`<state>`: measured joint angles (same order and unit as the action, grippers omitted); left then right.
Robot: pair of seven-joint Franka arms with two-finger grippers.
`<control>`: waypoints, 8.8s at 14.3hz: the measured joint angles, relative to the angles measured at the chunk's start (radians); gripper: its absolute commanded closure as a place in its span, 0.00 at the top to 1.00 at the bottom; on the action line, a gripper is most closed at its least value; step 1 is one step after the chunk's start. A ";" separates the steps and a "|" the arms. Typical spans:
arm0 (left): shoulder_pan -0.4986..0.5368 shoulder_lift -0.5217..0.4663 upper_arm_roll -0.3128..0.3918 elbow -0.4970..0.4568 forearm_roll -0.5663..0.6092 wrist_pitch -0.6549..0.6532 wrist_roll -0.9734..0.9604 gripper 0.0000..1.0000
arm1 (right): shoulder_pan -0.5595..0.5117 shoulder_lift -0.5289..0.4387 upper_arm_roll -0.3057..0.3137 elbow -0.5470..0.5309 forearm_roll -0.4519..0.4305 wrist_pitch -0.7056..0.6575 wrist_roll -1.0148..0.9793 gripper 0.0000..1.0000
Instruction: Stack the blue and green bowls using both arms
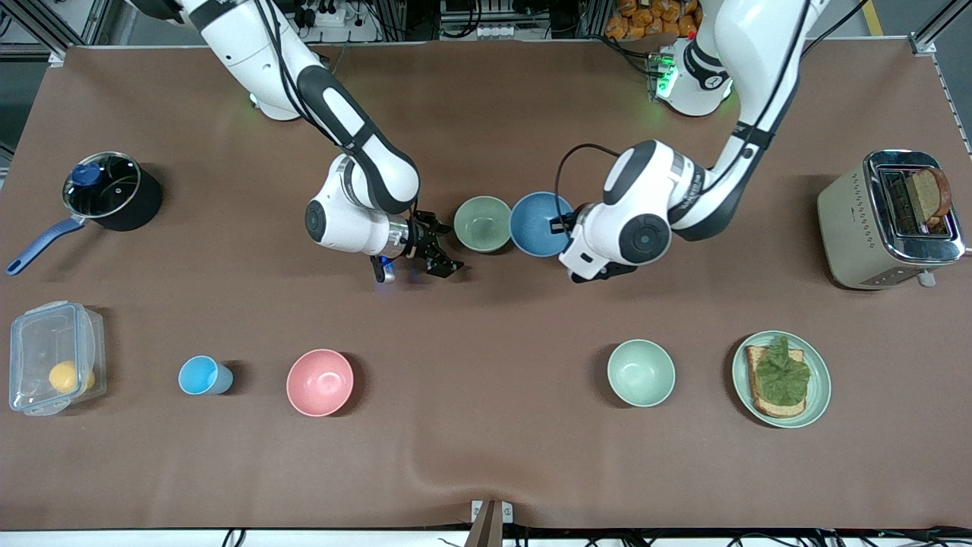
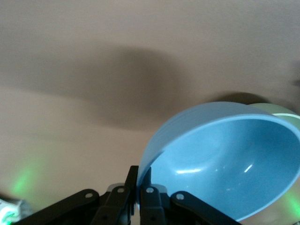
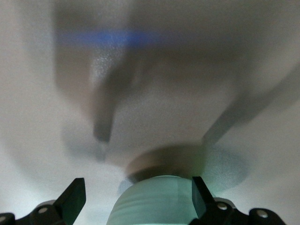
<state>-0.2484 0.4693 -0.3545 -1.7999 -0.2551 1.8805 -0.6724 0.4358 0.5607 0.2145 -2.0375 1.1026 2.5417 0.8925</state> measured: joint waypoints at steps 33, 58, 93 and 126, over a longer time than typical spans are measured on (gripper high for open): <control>-0.088 0.116 -0.083 -0.026 -0.066 0.344 -0.023 0.00 | 0.000 0.001 0.000 0.000 0.000 0.001 -0.001 1.00; -0.090 0.050 -0.075 0.012 -0.066 0.298 -0.108 1.00 | 0.000 0.008 -0.003 0.001 0.001 0.001 -0.021 1.00; 0.420 -0.526 0.082 0.268 0.134 -0.432 0.238 1.00 | -0.508 -0.439 -0.111 0.415 -0.892 -1.027 -0.315 1.00; 0.292 -0.553 0.187 0.146 0.245 -0.298 0.480 1.00 | -0.586 -0.564 -0.098 0.385 -1.101 -0.939 -0.858 1.00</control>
